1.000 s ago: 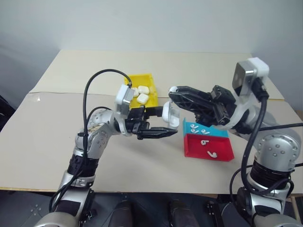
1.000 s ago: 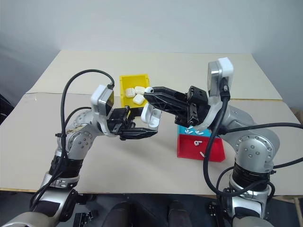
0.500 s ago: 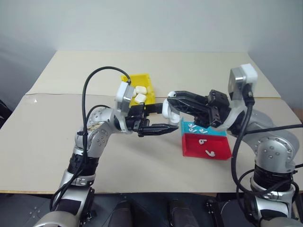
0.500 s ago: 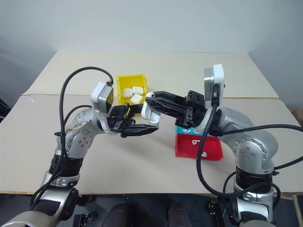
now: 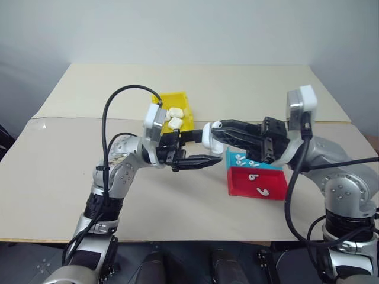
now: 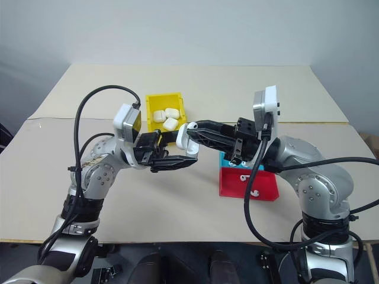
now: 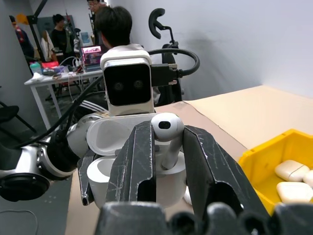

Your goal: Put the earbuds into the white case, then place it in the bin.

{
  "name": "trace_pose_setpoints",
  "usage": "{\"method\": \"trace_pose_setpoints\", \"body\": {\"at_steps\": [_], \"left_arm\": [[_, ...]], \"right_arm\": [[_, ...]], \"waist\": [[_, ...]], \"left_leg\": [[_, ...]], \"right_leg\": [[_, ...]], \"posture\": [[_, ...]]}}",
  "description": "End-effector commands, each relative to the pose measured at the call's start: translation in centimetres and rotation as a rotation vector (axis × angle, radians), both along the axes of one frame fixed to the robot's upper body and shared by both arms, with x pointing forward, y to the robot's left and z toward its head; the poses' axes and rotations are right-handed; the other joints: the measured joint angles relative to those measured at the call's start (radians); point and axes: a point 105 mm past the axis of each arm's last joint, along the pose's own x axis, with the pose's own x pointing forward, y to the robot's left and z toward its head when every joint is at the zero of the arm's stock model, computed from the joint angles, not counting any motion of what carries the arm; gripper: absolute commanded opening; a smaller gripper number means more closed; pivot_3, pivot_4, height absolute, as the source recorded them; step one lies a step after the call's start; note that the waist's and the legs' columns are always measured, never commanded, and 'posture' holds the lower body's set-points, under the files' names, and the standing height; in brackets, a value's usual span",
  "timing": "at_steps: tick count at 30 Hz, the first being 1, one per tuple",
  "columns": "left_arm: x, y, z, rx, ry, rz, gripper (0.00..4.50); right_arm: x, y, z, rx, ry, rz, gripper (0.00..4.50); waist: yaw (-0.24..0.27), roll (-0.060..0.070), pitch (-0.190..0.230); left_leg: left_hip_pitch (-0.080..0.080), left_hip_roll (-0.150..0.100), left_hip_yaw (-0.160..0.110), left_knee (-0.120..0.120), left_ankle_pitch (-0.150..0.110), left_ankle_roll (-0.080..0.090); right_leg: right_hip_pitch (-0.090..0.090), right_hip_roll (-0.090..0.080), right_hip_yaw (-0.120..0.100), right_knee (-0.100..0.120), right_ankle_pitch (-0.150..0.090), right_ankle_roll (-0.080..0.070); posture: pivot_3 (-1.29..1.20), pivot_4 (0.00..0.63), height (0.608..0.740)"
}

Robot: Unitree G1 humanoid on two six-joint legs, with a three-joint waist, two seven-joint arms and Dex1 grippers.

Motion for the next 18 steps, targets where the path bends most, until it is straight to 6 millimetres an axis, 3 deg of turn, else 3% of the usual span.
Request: {"method": "trace_pose_setpoints", "body": {"at_steps": [1,11,18], "left_arm": [[-0.8,-0.2,1.7,-0.043,-0.083,-0.017,2.8],[-0.5,-0.2,1.4,-0.045,-0.082,0.006,2.8],[-0.3,0.0,1.3,-0.047,-0.075,0.026,2.8]], "right_arm": [[-0.1,0.1,0.1,-0.012,-0.017,0.015,1.36],[-0.4,-0.1,0.8,-0.007,-0.046,0.06,4.48],[-0.3,-0.2,1.1,0.005,-0.042,0.063,4.48]], "waist": [[0.0,0.0,0.0],[0.001,0.0,0.0],[0.001,0.0,0.0]], "left_leg": [[0.0,0.0,0.0,0.0,0.0,0.0],[0.0,0.0,0.0,0.0,0.0,0.0],[0.0,0.0,0.0,0.0,0.0,0.0]], "right_leg": [[0.0,0.0,0.0,0.0,0.0,0.0],[0.0,0.0,0.0,0.0,0.0,0.0],[0.0,0.0,0.0,0.0,0.0,0.0]], "posture": [[0.0,0.15,0.74],[0.0,0.15,0.74],[0.0,0.15,0.74]]}}
